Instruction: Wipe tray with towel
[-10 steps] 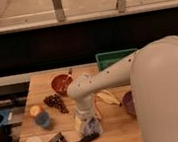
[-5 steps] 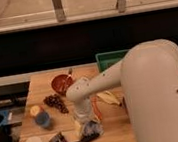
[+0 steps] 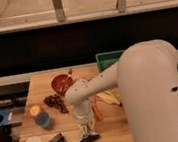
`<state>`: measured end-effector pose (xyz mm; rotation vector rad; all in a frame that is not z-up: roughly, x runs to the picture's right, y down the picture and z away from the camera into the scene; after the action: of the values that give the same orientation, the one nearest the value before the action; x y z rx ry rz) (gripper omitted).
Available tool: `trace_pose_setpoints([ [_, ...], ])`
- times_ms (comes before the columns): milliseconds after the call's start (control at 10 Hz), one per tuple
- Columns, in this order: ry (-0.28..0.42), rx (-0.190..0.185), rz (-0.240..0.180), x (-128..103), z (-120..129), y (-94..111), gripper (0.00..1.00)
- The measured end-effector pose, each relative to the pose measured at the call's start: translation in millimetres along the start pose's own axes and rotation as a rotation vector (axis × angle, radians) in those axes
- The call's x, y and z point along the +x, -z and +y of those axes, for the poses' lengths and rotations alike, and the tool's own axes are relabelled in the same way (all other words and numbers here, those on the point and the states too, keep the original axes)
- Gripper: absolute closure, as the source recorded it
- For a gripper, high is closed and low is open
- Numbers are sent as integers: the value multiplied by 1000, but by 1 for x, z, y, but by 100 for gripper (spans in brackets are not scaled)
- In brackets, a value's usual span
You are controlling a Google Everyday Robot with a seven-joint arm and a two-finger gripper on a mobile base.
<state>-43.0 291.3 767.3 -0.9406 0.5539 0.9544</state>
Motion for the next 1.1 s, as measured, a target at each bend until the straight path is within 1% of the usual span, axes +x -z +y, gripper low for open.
trace_pose_setpoints([
  [100,-2,1,1,0,-1,0,94],
  [200,-4,2,-2,0,-2,0,99],
  [300,-8,4,-13,0,-4,4,100],
  [500,-24,-7,-59,2,-15,25,100],
  [700,-38,-29,-144,9,-29,70,100],
  [800,-46,-38,-175,11,-37,88,100],
  [1100,-79,-79,-282,0,-79,147,100],
])
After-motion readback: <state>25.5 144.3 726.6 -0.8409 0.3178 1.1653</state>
